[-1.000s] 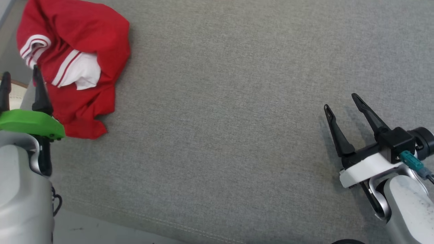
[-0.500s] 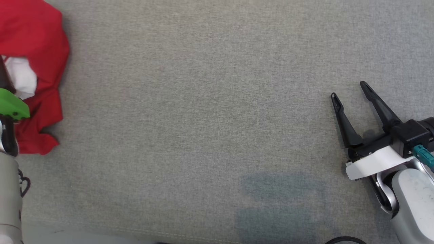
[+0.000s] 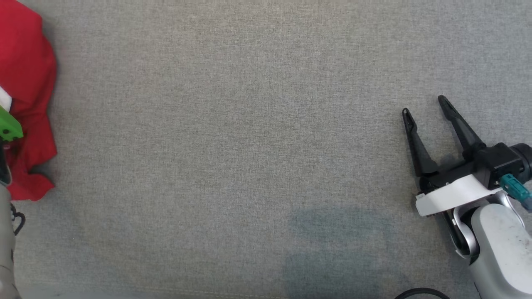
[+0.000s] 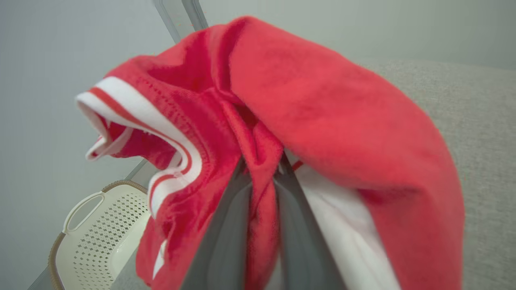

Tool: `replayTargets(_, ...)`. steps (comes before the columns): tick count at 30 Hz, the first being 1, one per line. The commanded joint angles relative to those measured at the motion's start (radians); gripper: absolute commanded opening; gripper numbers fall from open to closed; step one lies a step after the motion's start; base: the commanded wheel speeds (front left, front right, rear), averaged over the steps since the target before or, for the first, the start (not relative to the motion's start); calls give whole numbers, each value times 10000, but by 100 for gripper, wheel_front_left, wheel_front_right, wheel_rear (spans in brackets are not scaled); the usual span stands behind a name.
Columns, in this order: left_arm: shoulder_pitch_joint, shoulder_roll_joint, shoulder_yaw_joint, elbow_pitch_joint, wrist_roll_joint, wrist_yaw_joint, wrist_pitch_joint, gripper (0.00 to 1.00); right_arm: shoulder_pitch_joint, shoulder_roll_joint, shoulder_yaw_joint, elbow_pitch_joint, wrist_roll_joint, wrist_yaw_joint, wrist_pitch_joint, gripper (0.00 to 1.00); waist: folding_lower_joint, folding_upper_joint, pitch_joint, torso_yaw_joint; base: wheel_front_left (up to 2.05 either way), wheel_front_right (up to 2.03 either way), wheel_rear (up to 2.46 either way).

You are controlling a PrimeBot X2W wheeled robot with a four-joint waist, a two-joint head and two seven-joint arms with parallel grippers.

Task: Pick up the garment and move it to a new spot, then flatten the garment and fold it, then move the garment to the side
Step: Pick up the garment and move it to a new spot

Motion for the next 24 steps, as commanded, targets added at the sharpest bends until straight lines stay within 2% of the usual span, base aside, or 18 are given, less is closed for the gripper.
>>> replayTargets(1,-166,203,-38,-212,144,108,-76,0,233,149,101,196,70,-6,22,100,-2,0,-318,-13,0,0,0)
replayTargets(8,169,414,-215,-1151,421,55,-96,0,283,580,276,452,229,-8,15,100,-2,0,-1037,-22,0,0,0)
replayTargets(15,627,353,-528,-3161,747,-405,-93,0,417,1154,313,720,353,-8,11,100,-2,0,-2052,-210,0,0,0)
replayTargets(20,1299,-475,-1135,-4336,600,-832,-79,0,674,1543,304,894,429,-8,11,100,-2,0,-2788,-589,0,0,0)
replayTargets(24,1975,-1465,-1756,-4683,236,-1002,-81,0,843,1756,315,1004,464,-8,11,100,-2,0,-3269,-1067,0,0,0)
